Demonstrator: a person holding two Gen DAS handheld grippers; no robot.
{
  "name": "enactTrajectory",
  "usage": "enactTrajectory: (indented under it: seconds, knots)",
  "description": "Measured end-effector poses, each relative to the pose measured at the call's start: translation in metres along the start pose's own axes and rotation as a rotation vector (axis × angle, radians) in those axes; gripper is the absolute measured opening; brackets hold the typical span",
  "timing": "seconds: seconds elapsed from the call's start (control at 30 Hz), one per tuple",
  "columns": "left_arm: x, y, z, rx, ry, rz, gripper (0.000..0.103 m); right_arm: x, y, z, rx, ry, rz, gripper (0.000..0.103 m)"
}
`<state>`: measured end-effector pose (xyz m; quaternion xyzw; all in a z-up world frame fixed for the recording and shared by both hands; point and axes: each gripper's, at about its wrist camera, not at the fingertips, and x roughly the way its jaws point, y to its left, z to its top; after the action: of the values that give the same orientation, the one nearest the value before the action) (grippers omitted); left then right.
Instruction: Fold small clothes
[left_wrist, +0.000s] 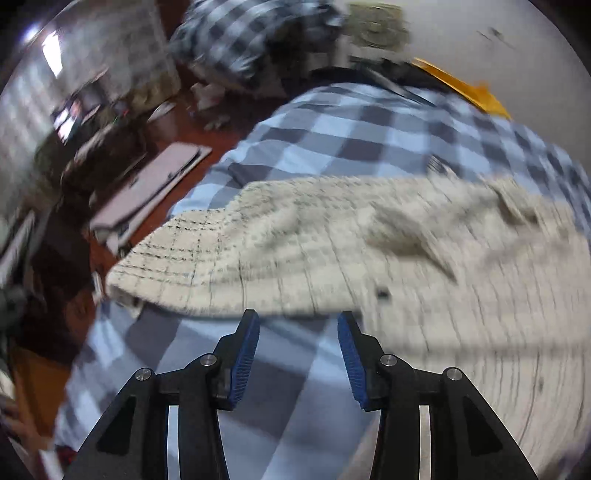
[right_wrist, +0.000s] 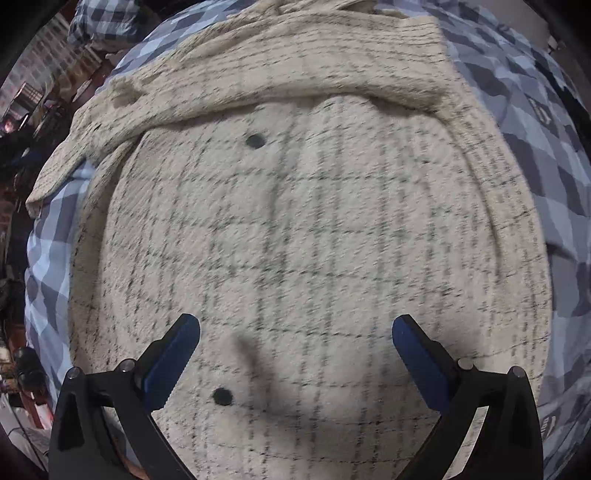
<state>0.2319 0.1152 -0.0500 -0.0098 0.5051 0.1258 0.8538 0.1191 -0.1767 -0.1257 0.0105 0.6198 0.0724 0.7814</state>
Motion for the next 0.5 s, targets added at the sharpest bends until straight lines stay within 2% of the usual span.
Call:
enactTrajectory:
  seconds: [0.1, 0.17, 0.23, 0.27, 0.3, 0.33, 0.37, 0.43, 0.5]
  knots:
    - [-0.046, -0.016, -0.041, 0.125, 0.002, -0.025, 0.043, -0.01, -0.023, 0.009, 0.007, -0.045, -0.066, 0.102]
    - [-0.076, -0.026, -0.071, 0.176, 0.014, -0.072, 0.043, -0.014, -0.048, 0.023, 0.026, -0.08, -0.136, 0.102]
    - [-0.104, -0.032, -0.1, 0.2, 0.036, -0.193, 0.043, -0.015, -0.078, 0.04, 0.074, -0.096, -0.192, 0.102]
    - [-0.116, -0.034, -0.112, 0.204, 0.035, -0.247, 0.047, -0.013, -0.098, 0.051, 0.12, -0.102, -0.2, 0.102]
    - [-0.125, -0.035, -0.123, 0.212, 0.034, -0.3, 0.062, -0.012, -0.112, 0.058, 0.146, -0.109, -0.187, 0.102]
    - [-0.133, -0.036, -0.134, 0.216, 0.018, -0.338, 0.072, -0.009, -0.122, 0.063, 0.161, -0.113, -0.174, 0.102]
    - [-0.137, -0.037, -0.142, 0.216, -0.003, -0.347, 0.089, -0.004, -0.134, 0.072, 0.174, -0.109, -0.162, 0.102]
    - [-0.14, -0.041, -0.155, 0.244, -0.06, -0.313, 0.091, 0.006, -0.143, 0.086, 0.167, -0.113, -0.169, 0.102]
    - [-0.135, -0.049, -0.158, 0.301, -0.061, -0.249, 0.091, 0.018, -0.14, 0.103, 0.111, -0.122, -0.185, 0.1]
